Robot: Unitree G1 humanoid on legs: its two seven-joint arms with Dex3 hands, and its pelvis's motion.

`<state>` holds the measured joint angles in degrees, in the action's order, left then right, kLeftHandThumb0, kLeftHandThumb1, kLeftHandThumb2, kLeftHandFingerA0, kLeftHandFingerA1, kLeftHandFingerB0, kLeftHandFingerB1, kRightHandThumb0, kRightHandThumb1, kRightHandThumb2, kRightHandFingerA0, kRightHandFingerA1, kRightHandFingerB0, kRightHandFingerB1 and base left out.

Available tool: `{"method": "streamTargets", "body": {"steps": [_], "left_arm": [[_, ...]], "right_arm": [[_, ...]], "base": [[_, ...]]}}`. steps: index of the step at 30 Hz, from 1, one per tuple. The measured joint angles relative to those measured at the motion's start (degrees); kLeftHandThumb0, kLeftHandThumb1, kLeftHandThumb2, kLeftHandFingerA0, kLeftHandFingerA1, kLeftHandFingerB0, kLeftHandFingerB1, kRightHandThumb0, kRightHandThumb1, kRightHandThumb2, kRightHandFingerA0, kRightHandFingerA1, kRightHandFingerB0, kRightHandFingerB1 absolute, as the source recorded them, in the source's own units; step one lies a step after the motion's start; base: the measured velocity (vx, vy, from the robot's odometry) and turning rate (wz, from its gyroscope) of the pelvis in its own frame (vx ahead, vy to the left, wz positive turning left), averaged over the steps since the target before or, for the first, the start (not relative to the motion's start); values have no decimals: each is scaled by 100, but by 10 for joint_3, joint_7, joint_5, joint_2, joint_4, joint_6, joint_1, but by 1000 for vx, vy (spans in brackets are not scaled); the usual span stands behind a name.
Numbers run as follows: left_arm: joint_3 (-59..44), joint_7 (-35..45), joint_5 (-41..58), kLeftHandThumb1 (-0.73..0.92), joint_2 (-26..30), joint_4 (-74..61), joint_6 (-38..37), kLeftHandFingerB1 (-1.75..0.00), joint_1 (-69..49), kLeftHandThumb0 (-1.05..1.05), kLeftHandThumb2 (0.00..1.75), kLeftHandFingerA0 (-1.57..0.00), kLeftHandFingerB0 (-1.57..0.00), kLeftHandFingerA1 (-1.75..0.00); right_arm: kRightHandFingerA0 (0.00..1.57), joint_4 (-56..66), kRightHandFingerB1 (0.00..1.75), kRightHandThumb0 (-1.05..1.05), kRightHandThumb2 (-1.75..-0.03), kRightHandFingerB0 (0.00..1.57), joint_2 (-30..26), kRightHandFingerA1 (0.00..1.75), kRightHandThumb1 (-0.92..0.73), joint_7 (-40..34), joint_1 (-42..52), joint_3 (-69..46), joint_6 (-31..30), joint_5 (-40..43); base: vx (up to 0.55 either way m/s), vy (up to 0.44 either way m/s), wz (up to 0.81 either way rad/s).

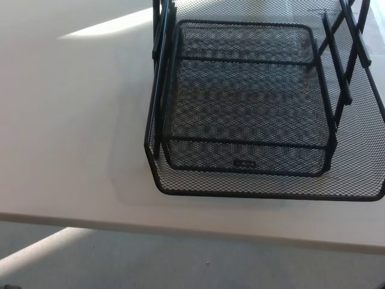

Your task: A balck drawer is kept on the middle of the table and the robot uses its right hand to push it back away from the robot

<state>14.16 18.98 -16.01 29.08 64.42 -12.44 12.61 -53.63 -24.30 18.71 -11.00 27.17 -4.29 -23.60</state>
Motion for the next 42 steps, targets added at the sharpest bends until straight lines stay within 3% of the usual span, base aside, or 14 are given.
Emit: {"method": "streamTargets", "body": {"steps": [7, 8, 9, 10, 11, 12, 13, 15, 16, 17, 28, 42], "left_arm": [[10, 19, -7, 71, 2, 17, -22, -33, 3, -56, 62, -50, -33, -40], [10, 21, -8, 71, 2, 18, -25, -33, 3, -56, 62, -49, -32, -39], [10, 23, -8, 71, 2, 20, -27, -33, 4, -56, 62, -49, -32, -39], [10, 24, -8, 71, 2, 21, -29, -33, 4, -55, 62, -49, -32, -39], [10, 25, -8, 71, 2, 21, -31, -33, 5, -55, 62, -49, -32, -39], [10, 26, -8, 71, 2, 22, -32, -33, 7, -55, 62, -49, -32, -39], [9, 27, -8, 71, 2, 22, -33, -33, 7, -55, 62, -49, -32, -39], [9, 29, -8, 71, 2, 24, -34, -33, 9, -55, 62, -49, -33, -39], [9, 29, -8, 71, 2, 24, -34, -33, 10, -56, 62, -49, -32, -39], [10, 29, -8, 72, 2, 24, -34, -33, 10, -56, 63, -49, -33, -39], [10, 29, -8, 75, 1, 23, -34, -33, 11, -55, 63, -51, -35, -39], [10, 29, -8, 71, 1, 23, -34, -33, 12, -57, 63, -49, -33, -40]], "right_arm": [[62, -2, 37, -48, -64, 46, -5, 44, -77, 22, 0, 10, -5, -10], [52, -2, 48, -53, -92, 33, -5, 56, -64, 25, 0, 10, -5, -11], [52, 0, 48, -53, -92, 33, -5, 56, -64, 26, 0, 10, -5, -11], [57, 5, 35, -49, -64, 40, -7, 44, -79, 26, 2, 11, -6, -13], [57, 15, 35, -49, -64, 40, -9, 44, -79, 25, 5, 11, -6, -15], [59, 37, 37, -49, -64, 43, -15, 60, -79, 24, 14, 12, -7, -18], [59, 49, 37, -49, -64, 43, -19, 60, -79, 23, 18, 12, -7, -20], [59, 88, 34, -50, -64, 37, -30, 58, -80, 22, 35, 12, -7, -23], [53, 112, 34, -50, -64, 38, -35, 44, -79, 22, 45, 11, -7, -25], [51, 134, 34, -50, -64, 38, -39, 42, -79, 22, 55, 10, -7, -26], [52, 354, 34, -49, -64, 39, -64, 41, -76, 32, 167, -52, -8, -28], [57, 635, 36, -46, -63, 41, -79, 42, -80, 74, 331, -216, -6, 9]], "base": [[0, 0, 0], [0, 0, 0], [0, 0, 0], [0, 0, 0], [0, 0, 0], [0, 0, 0], [0, 0, 0], [0, 0, 0], [0, 0, 0], [0, 0, 0], [0, 0, 0], [0, 0, 0]]}}
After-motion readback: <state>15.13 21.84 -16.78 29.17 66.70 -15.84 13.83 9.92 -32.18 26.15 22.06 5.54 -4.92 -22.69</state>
